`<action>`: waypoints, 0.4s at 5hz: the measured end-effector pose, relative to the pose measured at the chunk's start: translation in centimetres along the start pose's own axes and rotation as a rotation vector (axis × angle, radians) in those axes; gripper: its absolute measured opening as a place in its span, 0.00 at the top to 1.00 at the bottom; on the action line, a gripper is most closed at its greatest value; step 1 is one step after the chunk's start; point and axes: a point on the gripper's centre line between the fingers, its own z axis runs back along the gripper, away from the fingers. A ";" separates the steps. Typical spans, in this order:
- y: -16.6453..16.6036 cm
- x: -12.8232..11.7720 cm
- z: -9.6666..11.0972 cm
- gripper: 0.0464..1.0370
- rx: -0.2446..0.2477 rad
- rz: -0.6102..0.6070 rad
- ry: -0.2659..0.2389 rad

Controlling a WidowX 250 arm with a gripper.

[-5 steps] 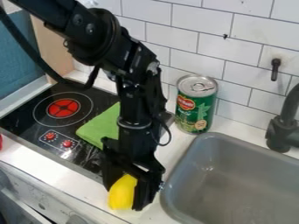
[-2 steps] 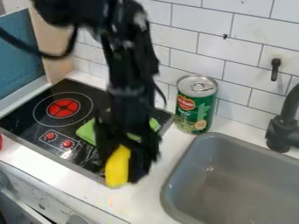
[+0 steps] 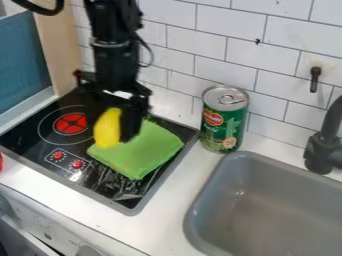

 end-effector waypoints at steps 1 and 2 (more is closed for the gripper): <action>2.8 1.6 -0.6 0.22 -0.006 0.052 0.010; 5.8 2.0 -0.5 0.22 -0.011 0.109 -0.003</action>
